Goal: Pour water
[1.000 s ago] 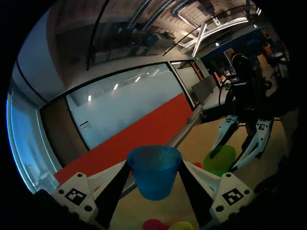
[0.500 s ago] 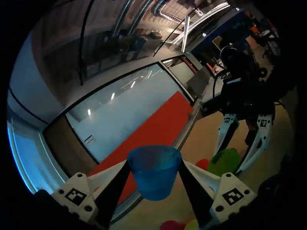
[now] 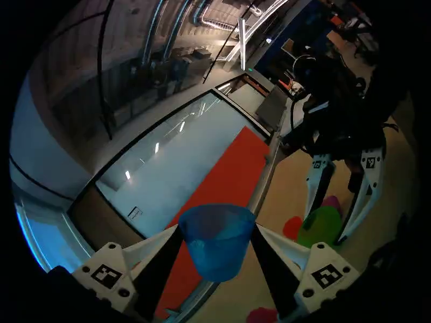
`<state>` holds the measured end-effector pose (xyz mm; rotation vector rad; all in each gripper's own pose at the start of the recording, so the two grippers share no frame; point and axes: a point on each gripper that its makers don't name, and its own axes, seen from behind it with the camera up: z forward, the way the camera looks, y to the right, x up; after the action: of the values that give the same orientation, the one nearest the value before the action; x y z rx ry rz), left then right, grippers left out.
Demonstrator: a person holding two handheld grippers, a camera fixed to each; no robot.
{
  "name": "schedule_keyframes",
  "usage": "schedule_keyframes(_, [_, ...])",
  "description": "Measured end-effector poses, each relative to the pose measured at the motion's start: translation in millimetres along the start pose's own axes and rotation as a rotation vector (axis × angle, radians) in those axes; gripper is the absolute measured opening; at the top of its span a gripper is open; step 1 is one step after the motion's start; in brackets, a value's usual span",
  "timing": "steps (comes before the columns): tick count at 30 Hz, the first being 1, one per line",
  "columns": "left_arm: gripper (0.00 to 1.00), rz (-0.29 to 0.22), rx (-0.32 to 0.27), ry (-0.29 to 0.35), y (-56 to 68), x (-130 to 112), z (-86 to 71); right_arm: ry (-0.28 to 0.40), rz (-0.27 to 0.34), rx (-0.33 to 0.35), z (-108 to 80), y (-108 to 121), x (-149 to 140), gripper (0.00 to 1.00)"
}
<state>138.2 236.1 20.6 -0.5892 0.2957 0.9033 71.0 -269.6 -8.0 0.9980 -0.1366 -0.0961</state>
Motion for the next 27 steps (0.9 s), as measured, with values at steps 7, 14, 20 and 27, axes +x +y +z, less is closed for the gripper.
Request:
schedule_keyframes(7, [0.86, 0.051, 0.001, 0.002, 0.9, 4, 3.2, -0.001, -0.001, 0.005, 1.1, -1, -2, 0.92])
schedule_keyframes(14, [0.86, 0.091, 0.002, 0.009, 0.0, 10, 5.0, -0.001, 0.000, 0.008, 4.0, -3, -2, 0.92])
schedule_keyframes(20, [0.86, 0.138, 0.007, 0.012, -2.8, 15, 5.1, 0.002, -0.002, 0.011, 5.5, -3, -1, 0.92])
schedule_keyframes(27, [0.86, 0.185, 0.011, 0.015, -2.2, 21, 5.7, 0.003, -0.004, 0.012, 5.1, -3, 1, 0.92])
